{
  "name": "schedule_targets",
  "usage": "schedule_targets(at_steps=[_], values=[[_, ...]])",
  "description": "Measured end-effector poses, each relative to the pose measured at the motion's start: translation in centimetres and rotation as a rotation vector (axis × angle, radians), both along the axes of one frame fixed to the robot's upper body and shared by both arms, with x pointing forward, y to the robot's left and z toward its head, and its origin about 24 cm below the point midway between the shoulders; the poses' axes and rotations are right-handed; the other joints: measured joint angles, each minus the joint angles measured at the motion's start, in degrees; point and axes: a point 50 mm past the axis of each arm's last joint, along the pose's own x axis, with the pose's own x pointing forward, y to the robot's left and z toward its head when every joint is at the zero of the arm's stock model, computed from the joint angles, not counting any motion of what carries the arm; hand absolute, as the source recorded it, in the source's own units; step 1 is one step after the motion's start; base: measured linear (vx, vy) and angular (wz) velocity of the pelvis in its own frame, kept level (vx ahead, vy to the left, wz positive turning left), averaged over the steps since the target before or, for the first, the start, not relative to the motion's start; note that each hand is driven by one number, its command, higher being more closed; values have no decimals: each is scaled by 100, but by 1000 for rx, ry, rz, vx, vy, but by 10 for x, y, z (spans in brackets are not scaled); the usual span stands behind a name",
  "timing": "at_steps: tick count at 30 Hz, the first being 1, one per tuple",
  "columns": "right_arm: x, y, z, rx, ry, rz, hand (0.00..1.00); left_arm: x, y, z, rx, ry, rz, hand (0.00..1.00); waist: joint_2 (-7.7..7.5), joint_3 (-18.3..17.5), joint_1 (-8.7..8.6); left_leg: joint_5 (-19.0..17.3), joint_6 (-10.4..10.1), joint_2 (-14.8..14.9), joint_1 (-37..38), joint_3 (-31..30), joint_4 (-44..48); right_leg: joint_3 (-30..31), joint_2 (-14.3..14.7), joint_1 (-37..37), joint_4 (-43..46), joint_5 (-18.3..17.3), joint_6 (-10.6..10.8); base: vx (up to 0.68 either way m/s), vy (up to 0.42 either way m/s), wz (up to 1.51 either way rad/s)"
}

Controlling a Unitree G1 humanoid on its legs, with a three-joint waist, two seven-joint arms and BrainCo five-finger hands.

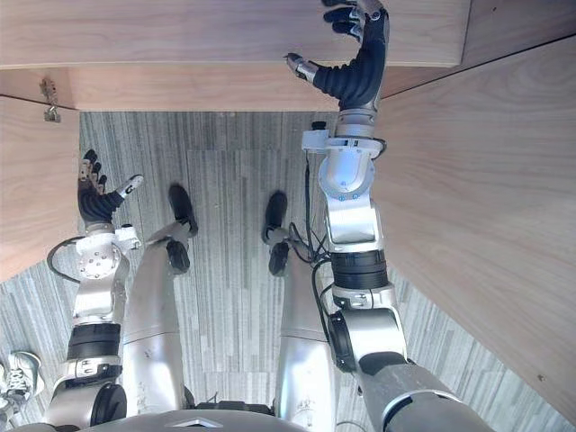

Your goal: Walk over to the cabinet, pick up the folder, carry it to the office cabinet, place the folder inside the office cabinet, then close the office cabinet door

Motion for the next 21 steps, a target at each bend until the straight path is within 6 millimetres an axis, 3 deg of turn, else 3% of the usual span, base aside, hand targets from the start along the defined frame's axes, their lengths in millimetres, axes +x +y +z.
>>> schedule_targets(at_steps=[4,11,16,21], values=[[-1,-2,1,14,-23,-49,100,-2,1,-4,-1,0,22,0,-186,-97,5,-89,-11,21,-210,-43,244,11,-24,-200,238,-96,-14,-12,-44,-2],[-3,-11,8,59,-61,-95,100,-3,-5,-12,11,33,8,0,-187,-98,55,-281,23,29,-449,-131,653,22,-86,-379,578,-243,9,-3,-16,1],[-3,-7,24,65,-107,-87,100,-4,-5,-14,11,34,9,0,-187,-97,100,-310,24,26,-528,-177,721,4,-98,-441,657,-278,-1,-11,-8,1],[10,5,38,45,-89,-60,100,-4,-5,-14,11,35,10,0,-187,-97,118,-310,24,19,-574,-167,714,6,-111,-503,669,-287,4,-6,-4,0]])
